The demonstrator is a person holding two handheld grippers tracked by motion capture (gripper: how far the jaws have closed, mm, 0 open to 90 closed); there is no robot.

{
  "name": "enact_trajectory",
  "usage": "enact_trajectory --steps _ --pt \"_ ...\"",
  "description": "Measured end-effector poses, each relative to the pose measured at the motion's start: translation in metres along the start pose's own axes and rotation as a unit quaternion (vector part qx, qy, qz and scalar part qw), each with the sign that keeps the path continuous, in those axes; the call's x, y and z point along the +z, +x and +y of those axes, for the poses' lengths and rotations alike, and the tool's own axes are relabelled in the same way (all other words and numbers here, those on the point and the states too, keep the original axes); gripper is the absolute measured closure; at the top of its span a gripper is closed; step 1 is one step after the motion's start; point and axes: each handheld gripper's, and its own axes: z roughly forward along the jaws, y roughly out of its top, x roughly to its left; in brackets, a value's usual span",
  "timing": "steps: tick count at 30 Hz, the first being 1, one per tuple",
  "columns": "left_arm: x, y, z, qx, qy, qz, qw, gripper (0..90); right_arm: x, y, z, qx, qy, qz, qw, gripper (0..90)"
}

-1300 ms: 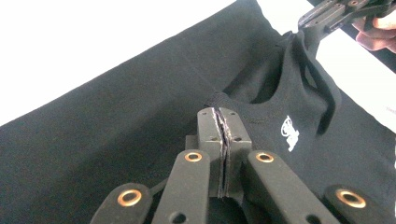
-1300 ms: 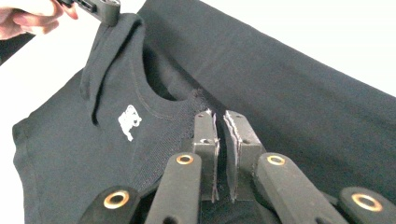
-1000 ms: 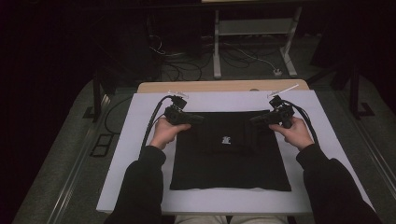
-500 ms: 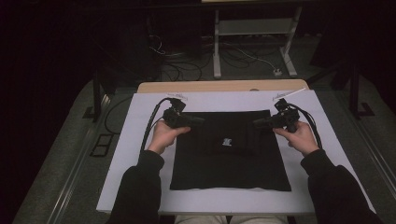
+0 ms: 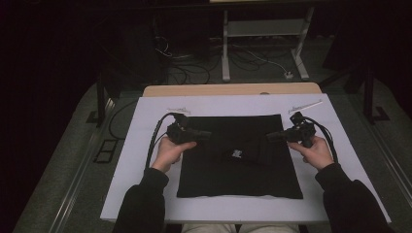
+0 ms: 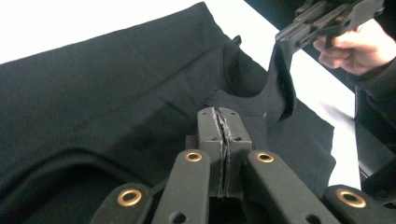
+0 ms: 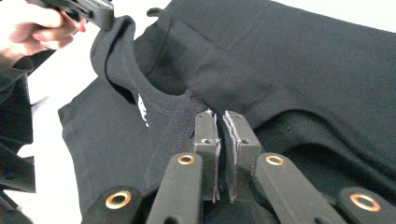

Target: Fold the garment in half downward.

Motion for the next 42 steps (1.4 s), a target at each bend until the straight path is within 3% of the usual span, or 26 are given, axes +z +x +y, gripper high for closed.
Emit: enact_trajectory --steps 3,23,29,42 --pt "-0.002 -0.001 -0.003 -0.005 -0.009 -0.003 0.9999 87.7 -0.003 0.003 -0.003 0.003 -0.005 0.002 1.0 82.8" --pt "-0.012 -0.027 -0.029 -0.004 -0.004 -0.009 0.9999 87.6 -0.012 0.023 -0.036 0.023 -0.012 0.024 0.9994 82.7" --pt "-0.018 -0.038 -0.041 0.003 0.007 -0.018 0.9998 87.7 -0.012 0.028 -0.045 0.025 0.0 0.024 0.9994 82.8" --pt "-0.024 -0.049 -0.061 -0.002 0.034 -0.024 0.9991 87.7 -0.013 0.042 -0.061 0.026 0.01 0.04 0.9988 82.8"
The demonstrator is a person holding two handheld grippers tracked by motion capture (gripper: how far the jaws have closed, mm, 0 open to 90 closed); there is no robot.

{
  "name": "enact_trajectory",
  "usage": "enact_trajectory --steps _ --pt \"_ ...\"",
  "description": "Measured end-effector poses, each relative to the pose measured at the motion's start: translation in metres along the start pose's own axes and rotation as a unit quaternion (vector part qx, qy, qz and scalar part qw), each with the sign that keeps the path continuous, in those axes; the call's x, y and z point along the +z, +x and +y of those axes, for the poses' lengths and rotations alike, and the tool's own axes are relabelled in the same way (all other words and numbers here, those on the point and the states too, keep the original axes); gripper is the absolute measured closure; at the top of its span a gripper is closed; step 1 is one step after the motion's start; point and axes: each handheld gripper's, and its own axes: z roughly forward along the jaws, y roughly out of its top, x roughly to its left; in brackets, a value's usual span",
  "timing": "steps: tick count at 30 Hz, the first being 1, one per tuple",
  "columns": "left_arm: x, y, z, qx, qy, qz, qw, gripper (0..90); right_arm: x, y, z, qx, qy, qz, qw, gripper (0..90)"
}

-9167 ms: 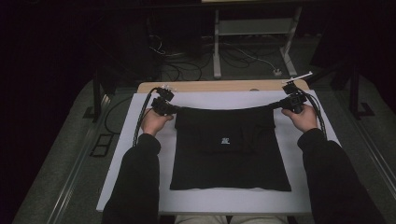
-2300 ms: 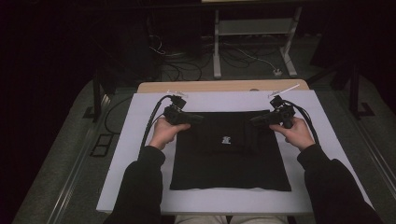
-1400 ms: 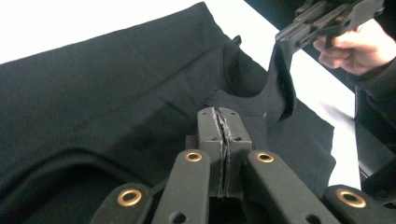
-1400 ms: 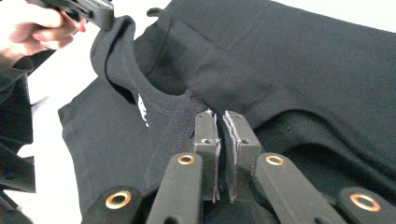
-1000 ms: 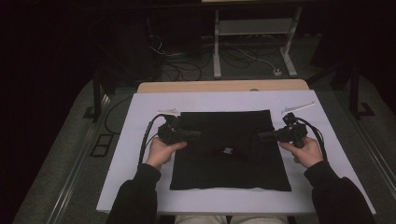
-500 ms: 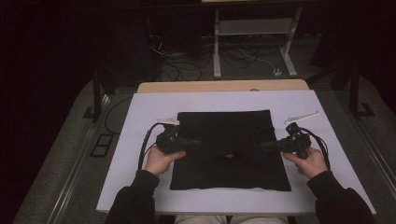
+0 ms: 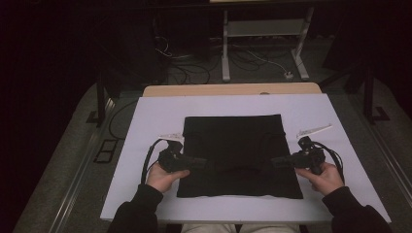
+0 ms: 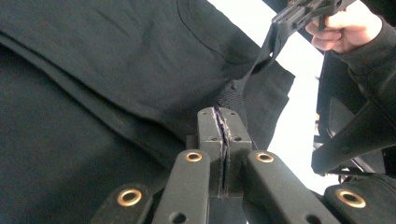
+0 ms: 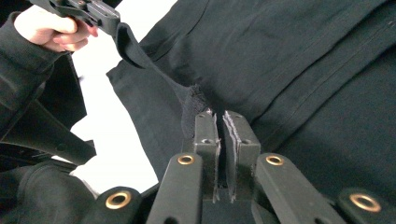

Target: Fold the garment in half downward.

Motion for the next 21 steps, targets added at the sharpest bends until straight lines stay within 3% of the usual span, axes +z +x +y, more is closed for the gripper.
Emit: enact_trajectory --steps 12,21 --pt "0.004 -0.011 -0.013 0.011 0.046 -0.015 0.9988 87.9 0.011 0.016 -0.017 -0.008 0.044 0.03 0.9985 83.1" --pt "0.005 -0.017 -0.02 0.03 0.076 -0.03 0.9962 87.9 0.011 0.021 -0.026 -0.006 0.056 0.044 0.9974 83.1"
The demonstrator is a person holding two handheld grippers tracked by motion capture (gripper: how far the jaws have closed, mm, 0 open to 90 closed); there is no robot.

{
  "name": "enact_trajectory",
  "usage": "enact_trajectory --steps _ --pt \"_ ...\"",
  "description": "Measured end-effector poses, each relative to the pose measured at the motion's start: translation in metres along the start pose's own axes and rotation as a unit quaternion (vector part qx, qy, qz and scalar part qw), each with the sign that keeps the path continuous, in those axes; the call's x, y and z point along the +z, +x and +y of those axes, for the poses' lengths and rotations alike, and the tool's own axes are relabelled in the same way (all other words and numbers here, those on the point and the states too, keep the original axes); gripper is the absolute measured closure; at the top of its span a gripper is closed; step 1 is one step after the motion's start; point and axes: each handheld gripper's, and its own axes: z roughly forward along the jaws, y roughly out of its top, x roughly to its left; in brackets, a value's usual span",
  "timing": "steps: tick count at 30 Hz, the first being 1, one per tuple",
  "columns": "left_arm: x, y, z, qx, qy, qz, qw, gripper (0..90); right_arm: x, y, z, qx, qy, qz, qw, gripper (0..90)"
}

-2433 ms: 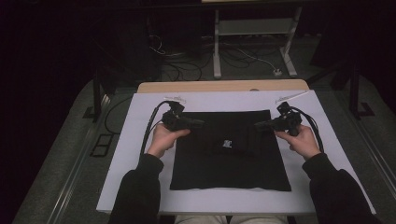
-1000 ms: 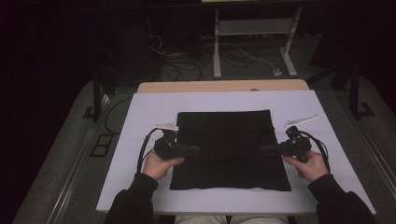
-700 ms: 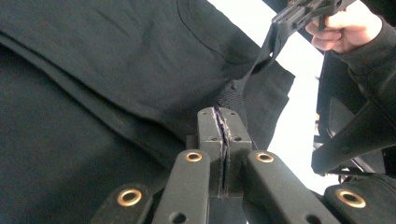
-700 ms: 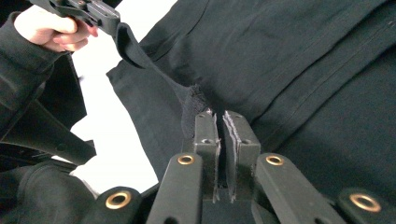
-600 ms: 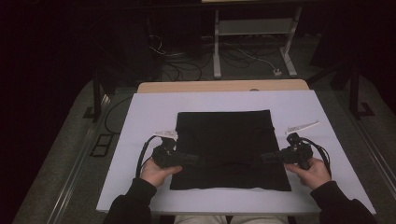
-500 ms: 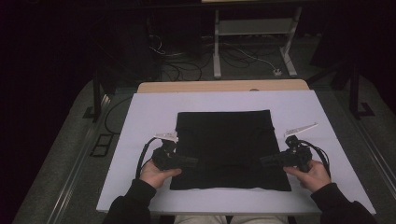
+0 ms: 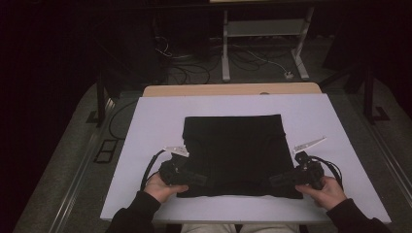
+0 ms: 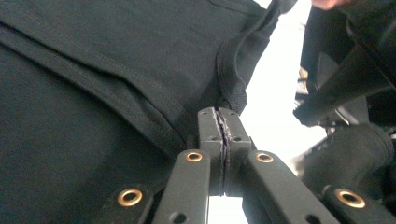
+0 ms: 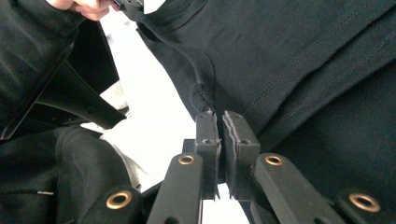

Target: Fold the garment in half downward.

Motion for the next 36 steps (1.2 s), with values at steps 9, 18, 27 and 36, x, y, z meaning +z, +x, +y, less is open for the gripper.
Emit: enact_trajectory --steps 9,18,27,36 --pt "-0.001 -0.008 -0.006 0.021 0.014 -0.002 0.9997 88.0 0.005 0.006 -0.006 -0.002 0.021 0.005 0.9998 83.0" --pt "0.001 -0.011 -0.01 0.03 0.031 -0.001 0.9991 88.0 0.005 0.007 -0.009 -0.005 0.026 0.006 0.9996 82.9" --pt "0.003 -0.011 -0.01 0.023 0.036 0.009 0.999 86.5 0.006 0.008 -0.01 -0.003 0.032 0.006 0.9995 80.5" --pt "0.0 -0.013 -0.012 0.034 0.026 0.039 0.9983 58.6 0.001 0.015 -0.012 -0.017 0.021 -0.034 0.9991 62.0"
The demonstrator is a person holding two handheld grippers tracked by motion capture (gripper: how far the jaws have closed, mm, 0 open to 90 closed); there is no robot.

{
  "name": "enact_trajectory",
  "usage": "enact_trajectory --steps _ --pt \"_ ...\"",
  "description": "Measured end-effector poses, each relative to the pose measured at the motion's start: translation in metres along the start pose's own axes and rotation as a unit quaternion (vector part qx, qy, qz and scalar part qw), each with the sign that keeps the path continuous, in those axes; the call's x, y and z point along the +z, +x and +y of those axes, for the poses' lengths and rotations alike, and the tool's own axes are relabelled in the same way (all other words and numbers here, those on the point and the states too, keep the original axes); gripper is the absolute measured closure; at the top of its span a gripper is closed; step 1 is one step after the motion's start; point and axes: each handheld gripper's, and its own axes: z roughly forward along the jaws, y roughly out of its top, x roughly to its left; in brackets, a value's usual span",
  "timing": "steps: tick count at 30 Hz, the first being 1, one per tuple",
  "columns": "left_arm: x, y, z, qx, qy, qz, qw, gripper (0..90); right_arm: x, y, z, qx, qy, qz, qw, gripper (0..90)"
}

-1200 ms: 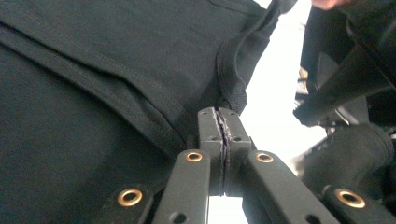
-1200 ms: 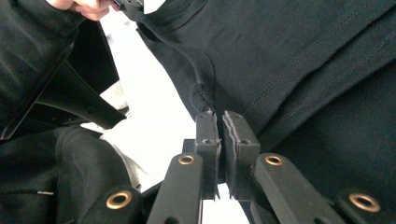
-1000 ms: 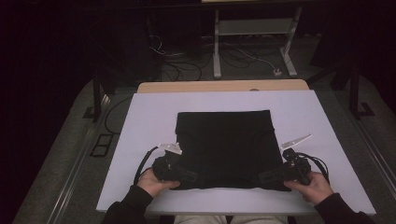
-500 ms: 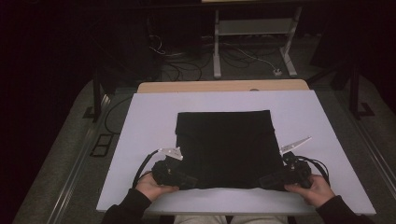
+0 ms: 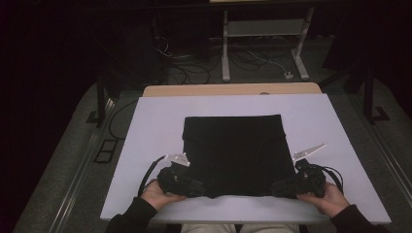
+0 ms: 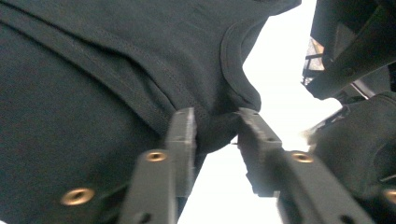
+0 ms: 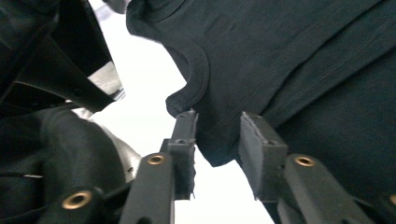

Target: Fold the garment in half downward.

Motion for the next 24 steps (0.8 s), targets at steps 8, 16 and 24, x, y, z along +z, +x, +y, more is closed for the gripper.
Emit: enact_trajectory --steps 8,16,24 --pt "-0.004 -0.006 0.0 0.02 -0.011 0.018 0.9996 39.8 -0.005 0.006 0.0 -0.013 -0.015 -0.027 0.9994 45.0" --pt "-0.013 -0.006 0.003 0.009 -0.039 0.016 0.9991 15.5 -0.01 0.009 0.006 -0.012 -0.04 -0.05 0.9979 17.3" --pt "-0.03 -0.001 0.002 -0.008 -0.088 0.039 0.9953 0.0 -0.016 0.012 0.022 -0.027 -0.068 -0.073 0.9946 0.0"
